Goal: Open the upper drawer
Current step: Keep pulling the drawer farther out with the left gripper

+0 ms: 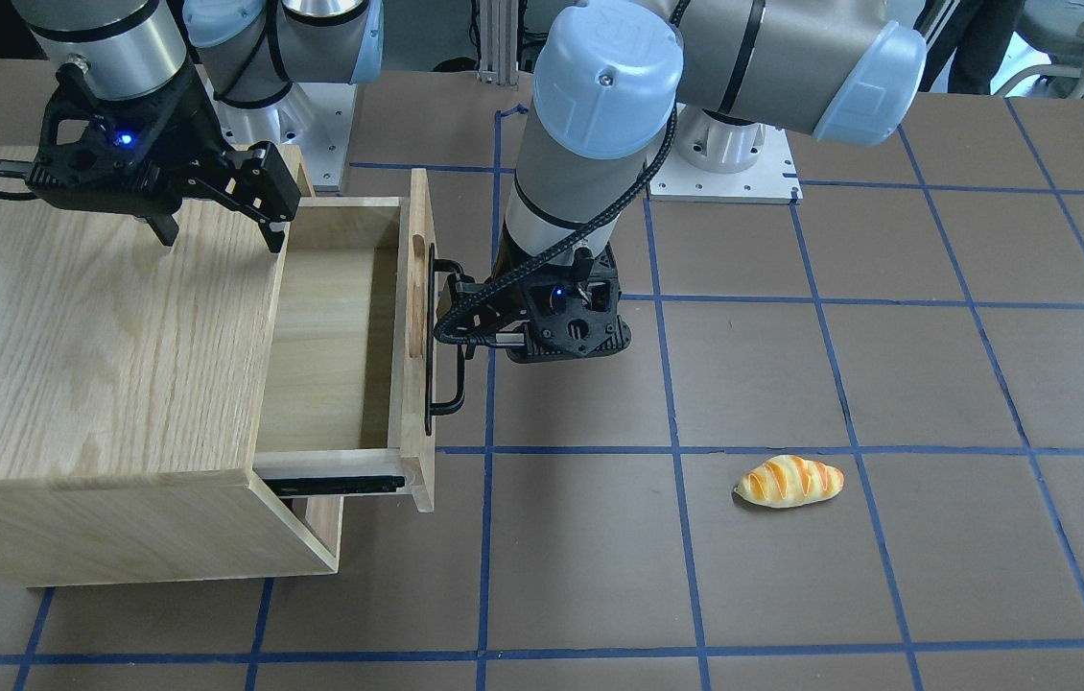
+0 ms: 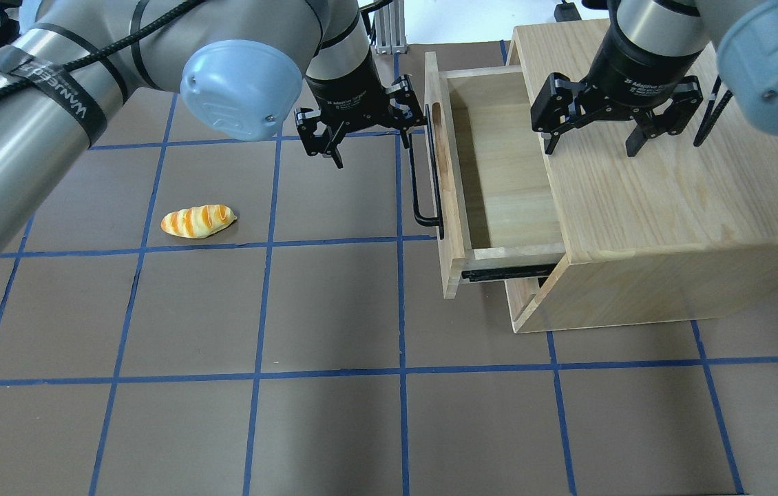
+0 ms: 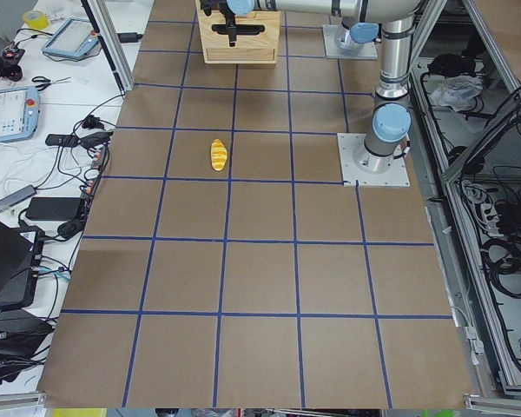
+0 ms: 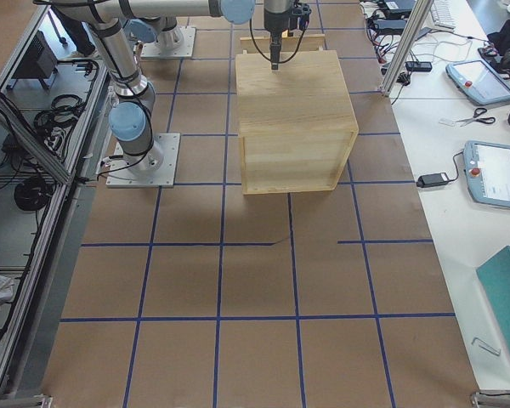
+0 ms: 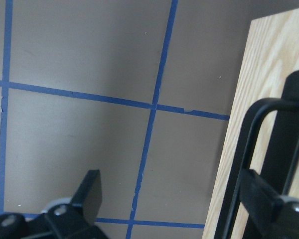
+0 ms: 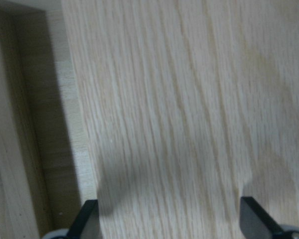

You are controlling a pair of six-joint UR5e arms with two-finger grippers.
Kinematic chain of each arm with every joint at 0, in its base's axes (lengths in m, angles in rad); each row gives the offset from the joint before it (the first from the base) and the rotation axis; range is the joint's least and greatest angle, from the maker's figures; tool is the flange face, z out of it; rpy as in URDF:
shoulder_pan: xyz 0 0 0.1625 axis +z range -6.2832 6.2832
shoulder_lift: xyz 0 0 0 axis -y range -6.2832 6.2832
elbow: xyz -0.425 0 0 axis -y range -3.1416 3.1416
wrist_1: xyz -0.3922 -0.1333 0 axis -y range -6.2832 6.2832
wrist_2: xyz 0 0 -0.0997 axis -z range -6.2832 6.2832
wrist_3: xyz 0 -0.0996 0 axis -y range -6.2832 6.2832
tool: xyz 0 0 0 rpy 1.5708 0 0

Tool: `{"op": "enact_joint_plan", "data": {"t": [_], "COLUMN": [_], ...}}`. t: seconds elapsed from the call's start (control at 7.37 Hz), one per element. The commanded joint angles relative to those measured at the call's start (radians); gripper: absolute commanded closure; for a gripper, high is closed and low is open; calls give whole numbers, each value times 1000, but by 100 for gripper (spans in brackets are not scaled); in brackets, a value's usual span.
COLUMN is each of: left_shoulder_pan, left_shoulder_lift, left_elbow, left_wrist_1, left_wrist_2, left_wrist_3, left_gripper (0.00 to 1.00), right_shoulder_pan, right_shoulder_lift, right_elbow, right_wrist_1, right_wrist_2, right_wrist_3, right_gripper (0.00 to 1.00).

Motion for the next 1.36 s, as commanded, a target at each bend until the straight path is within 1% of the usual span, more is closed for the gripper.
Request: {"op": "enact_joint_plan", "data": {"t": [0.0,0.95,1.22], "left_shoulder_pan": [-3,-3,-5], "left_shoulder_lift": [-10,-33,-10], "left_elbow": [-1,-4,5], "left_wrist_1": [3,4,-2], "left_wrist_2": [-20,-20,-34], "left_wrist_3": [-4,-3,-22], "left_gripper": [0,0,0], "right_shoulder_pan": [0,0,0], "right_shoulder_lift": [0,0,0], "right_elbow": [0,0,0], "right_wrist_1": [0,0,0], "right_wrist_2": [1,1,1], "right_wrist_3": [0,0,0], "right_gripper": [0,0,0]}}
